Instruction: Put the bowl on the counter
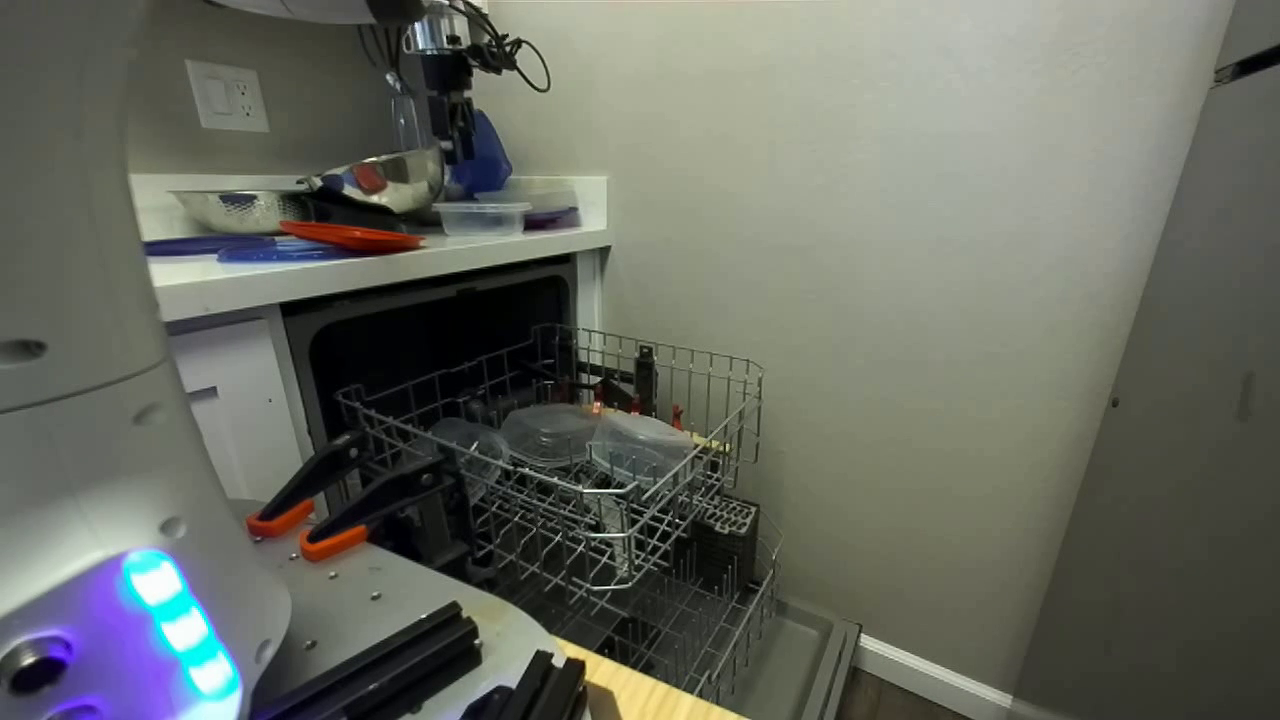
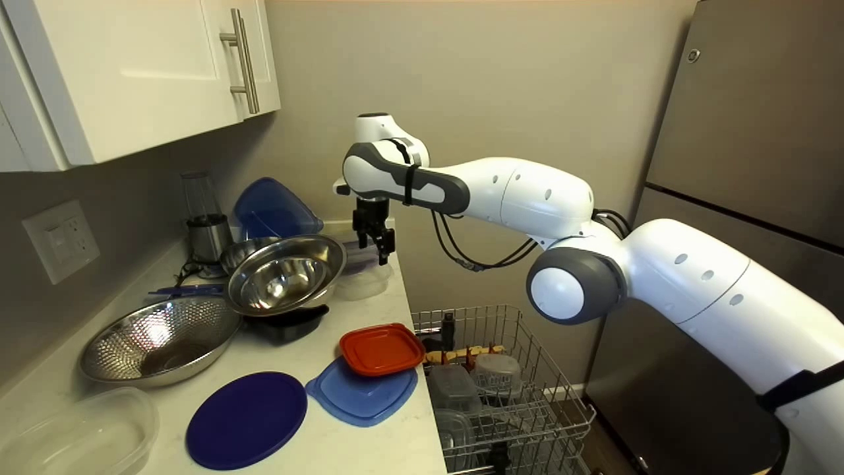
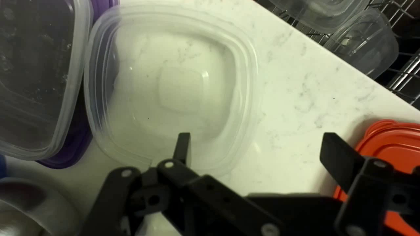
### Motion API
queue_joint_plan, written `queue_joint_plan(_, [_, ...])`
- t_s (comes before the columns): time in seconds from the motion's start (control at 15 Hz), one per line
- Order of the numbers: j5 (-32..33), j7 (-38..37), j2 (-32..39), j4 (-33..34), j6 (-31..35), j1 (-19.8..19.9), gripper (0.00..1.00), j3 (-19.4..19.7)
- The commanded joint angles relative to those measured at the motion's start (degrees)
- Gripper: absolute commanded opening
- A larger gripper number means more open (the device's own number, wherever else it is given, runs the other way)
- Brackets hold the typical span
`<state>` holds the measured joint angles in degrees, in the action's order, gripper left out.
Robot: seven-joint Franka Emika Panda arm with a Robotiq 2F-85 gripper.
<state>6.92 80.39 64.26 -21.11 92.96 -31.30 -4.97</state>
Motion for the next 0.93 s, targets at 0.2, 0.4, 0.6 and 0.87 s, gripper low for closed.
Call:
queue_joint_plan(0.2, [-0.08,-2.75,-3.1,-1.65,-1.46,0.85,1.0,0.59])
queue_joint_plan(0.4, [0.05,-1.81,-2.41,-1.61,-0.06,0.82,1.0,0.45])
queue_joint_plan(0.6, [0.05,-2.05,-2.41,-1.61,-0.06,0.94,1.0,0.46])
queue_joint_plan(0.87, [0.05,-2.06,-2.41,-1.61,-0.06,0.94,1.0,0.46])
